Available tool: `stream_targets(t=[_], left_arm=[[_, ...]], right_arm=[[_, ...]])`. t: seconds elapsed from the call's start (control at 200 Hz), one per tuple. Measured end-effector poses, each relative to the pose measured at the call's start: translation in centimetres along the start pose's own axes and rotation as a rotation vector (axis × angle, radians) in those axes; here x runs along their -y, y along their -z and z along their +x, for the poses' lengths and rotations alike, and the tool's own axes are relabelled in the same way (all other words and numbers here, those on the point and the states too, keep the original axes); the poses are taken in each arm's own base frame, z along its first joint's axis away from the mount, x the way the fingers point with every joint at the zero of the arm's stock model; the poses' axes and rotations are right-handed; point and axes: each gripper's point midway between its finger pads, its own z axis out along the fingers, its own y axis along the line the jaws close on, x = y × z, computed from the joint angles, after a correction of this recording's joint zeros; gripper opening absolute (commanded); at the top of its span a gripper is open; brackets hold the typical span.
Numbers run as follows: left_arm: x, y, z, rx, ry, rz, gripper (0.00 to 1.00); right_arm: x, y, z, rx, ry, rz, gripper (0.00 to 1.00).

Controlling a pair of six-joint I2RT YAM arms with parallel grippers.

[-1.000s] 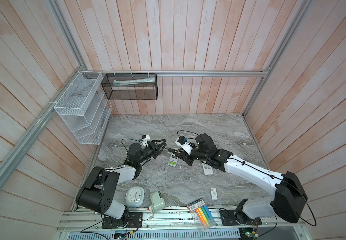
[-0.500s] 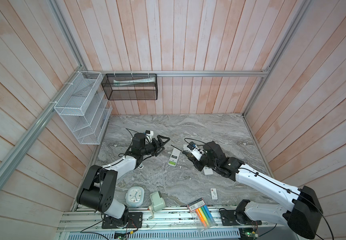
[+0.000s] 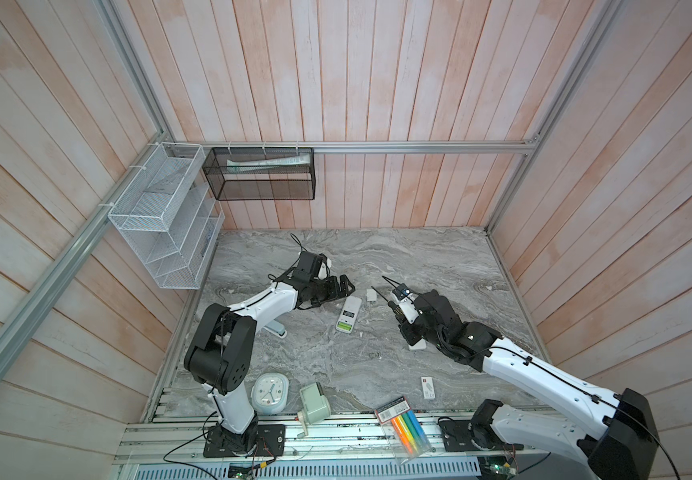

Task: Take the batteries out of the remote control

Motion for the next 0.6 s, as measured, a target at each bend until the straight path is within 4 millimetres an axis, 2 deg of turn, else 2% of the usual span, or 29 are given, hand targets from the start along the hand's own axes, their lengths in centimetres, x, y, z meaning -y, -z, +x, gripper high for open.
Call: stream_targets(t=[0.155, 0.36, 0.6], left_arm=[[0.3, -2.2, -0.1, -0.040, -0.090, -0.111, 1.00], [-0.8, -5.3, 1.9, -0.124, -0.167, -0.263, 0.99], [-1.8, -6.7, 3.1, -0.174, -0.221, -0.375, 0.94]], right_arm=[[0.8, 0.8, -0.3, 0.020, -0.027, 0.038, 0.00], [1.3, 1.7, -0.7, 0.054, -0.053, 0.052, 0.00], [1.2, 1.3, 0.4, 0.032, -0.049, 0.049, 0.00]])
